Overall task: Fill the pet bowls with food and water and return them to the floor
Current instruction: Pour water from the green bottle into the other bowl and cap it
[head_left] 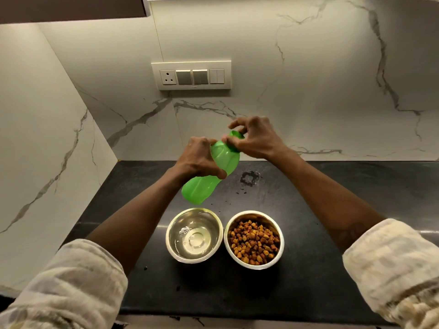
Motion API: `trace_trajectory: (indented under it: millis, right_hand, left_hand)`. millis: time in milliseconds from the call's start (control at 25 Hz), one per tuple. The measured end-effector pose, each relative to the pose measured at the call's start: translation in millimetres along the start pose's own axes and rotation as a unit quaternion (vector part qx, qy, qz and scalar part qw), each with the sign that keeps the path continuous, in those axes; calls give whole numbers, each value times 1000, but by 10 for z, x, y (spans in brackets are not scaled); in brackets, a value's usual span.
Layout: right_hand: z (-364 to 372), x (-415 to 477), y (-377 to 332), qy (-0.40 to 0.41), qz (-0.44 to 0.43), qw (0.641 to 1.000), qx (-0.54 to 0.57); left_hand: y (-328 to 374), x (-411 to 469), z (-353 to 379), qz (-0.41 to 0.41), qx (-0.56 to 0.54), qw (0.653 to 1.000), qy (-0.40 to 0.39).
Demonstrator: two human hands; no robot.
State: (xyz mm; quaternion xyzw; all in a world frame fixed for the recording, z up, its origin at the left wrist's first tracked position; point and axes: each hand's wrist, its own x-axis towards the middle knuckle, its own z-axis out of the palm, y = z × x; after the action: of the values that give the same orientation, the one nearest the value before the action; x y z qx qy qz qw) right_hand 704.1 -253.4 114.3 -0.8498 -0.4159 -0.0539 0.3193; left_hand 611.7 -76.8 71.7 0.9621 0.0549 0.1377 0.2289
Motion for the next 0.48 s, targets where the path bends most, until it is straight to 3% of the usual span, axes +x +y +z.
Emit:
trace_trajectory:
  millis: [80, 160, 240, 280, 480]
  right_hand:
    - [-35, 98, 75, 81, 65, 994, -29]
    - [-125, 172, 192, 5, 81, 997, 18]
    - [-199, 186, 321, -148, 58, 986, 55]
    - [-179, 177, 393, -181, 45, 980, 70]
    - [-17, 323, 713, -6, 27, 997, 68]
  left_hand:
    - [21, 113, 167, 13, 6, 1000, 1]
    - [-1, 237, 269, -10, -20, 1000, 14]
    - [-53, 378, 347, -42, -61, 997, 16]
    - [-71, 439, 392, -50, -73, 996, 9]
    - [60, 728, 646, -69, -118, 990, 22]
